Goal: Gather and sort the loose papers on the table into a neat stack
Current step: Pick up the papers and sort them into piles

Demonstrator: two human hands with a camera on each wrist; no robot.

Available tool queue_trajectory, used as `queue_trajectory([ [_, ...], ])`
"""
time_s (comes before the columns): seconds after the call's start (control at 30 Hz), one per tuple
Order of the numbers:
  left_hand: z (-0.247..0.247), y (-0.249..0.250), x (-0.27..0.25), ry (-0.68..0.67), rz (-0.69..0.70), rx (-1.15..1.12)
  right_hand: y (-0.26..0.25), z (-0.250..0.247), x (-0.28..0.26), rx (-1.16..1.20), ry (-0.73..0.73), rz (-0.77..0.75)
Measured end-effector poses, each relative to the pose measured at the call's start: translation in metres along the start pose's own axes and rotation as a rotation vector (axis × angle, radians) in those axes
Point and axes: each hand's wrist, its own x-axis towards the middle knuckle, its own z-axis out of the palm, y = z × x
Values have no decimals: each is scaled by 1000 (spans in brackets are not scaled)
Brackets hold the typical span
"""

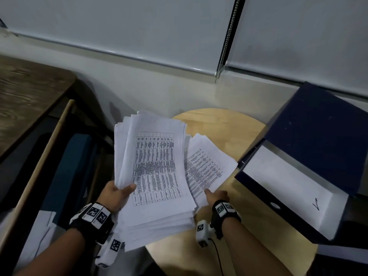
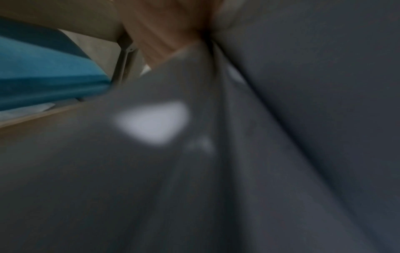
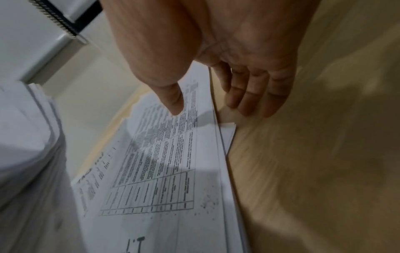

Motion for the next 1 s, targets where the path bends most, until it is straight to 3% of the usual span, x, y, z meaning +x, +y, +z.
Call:
queue_trajectory([
  [0.33, -24, -18, 4, 24, -62, -44, -10, 27, 36, -113, 54, 56],
  [0.5, -25, -24, -6, 42, -81, -137, -17, 11, 15, 5, 7, 31],
  [0.77, -30, -22, -11, 121, -95, -115, -14, -4, -2, 394, 215, -185],
  [1.0, -33, -29, -6, 178, -108, -148, -12, 1, 18, 329, 110, 19],
])
